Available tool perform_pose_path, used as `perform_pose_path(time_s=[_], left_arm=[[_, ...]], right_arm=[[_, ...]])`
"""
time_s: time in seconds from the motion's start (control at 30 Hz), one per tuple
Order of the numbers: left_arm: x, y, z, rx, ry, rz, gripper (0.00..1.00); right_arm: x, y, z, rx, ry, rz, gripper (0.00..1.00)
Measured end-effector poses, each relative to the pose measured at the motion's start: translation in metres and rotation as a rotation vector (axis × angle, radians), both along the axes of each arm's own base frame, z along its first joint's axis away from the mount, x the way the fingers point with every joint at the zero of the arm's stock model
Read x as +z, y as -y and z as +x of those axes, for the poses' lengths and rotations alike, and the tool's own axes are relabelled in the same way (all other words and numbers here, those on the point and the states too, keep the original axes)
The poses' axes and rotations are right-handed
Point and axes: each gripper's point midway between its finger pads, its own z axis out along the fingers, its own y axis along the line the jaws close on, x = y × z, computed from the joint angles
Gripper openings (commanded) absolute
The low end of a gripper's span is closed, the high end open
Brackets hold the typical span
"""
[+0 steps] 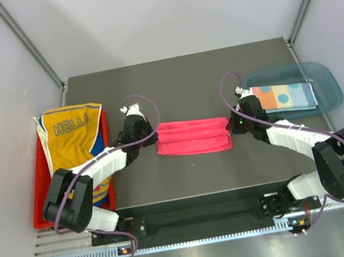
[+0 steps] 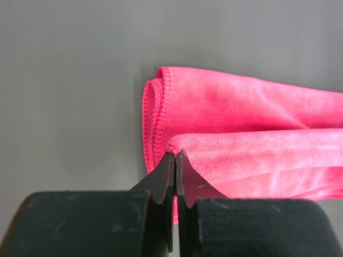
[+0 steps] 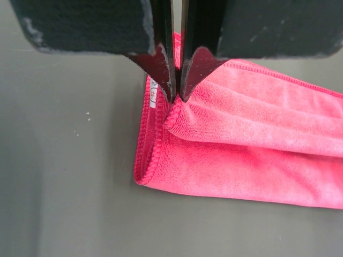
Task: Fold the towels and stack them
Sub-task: Fold the towel
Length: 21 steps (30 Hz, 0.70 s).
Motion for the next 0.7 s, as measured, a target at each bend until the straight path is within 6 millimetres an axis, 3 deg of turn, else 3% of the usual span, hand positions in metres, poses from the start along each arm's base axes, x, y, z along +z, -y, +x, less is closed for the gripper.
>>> perform_pose_path(time_s=[0.27,0.37,0.53,0.7], left_arm=[[-0.009,0.000,-0.008,-0.003,-0.024,0.003,0.00],[-0.013,0.000,-0.011,-0.004,-0.035,0.002,0.07],[-0.016,0.003,-0.016,-0.016,-0.049,-0.004,0.36],[-0.013,0.002,-0.024,-0.028,-0.060,0.003,0.42]], right_arm=[[-0.004,0.000,-0.005,-0.002,-0.021,-0.008,0.04],[-0.008,0.000,-0.009,0.002,-0.033,-0.011,0.12],[-0.018,0.003,-0.020,0.000,-0.070,-0.023,0.31],[-0.008,0.007,-0.027,-0.002,-0.057,-0.022,0.40]])
